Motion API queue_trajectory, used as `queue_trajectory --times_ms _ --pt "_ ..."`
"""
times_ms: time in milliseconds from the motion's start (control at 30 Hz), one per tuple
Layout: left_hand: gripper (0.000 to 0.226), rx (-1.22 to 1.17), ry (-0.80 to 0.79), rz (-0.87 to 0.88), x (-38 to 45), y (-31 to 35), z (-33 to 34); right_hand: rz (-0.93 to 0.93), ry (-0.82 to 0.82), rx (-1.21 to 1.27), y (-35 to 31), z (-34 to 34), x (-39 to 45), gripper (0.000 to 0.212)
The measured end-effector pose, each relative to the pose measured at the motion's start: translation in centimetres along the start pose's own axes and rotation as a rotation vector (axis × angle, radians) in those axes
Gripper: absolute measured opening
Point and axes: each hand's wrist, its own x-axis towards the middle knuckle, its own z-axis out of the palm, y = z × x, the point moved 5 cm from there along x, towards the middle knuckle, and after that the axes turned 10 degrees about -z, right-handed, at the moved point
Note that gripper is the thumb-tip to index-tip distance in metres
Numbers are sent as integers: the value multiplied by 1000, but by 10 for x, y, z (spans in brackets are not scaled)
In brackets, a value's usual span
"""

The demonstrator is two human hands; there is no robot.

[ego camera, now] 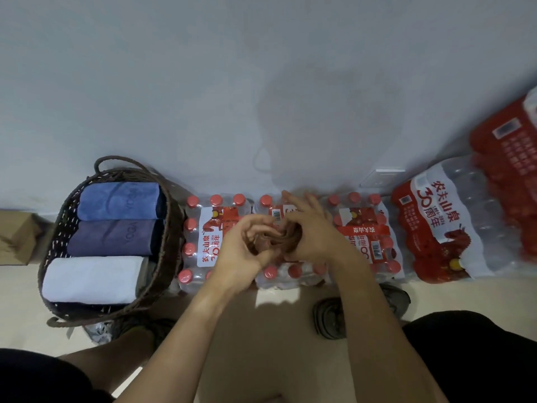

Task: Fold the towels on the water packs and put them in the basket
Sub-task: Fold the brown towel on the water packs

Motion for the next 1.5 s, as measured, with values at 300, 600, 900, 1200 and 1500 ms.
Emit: queue_trajectory --times_ms 300,600,900,1200,1500 --pt "43 -309 -172 -89 6 7 14 173 -102 636 51 -23 -50 44" --pt "41 -107 -109 -150 16 2 31 181 29 907 78 -8 -61 17" --pt "36 212 -265 -67 8 16 39 96 -91 386 48 -9 -45 101" --pt "41 268 -193 43 16 33 15 121 -46 431 40 -10 -50 27" --pt "47 387 232 -13 28 -25 8 300 407 756 100 12 -45 36"
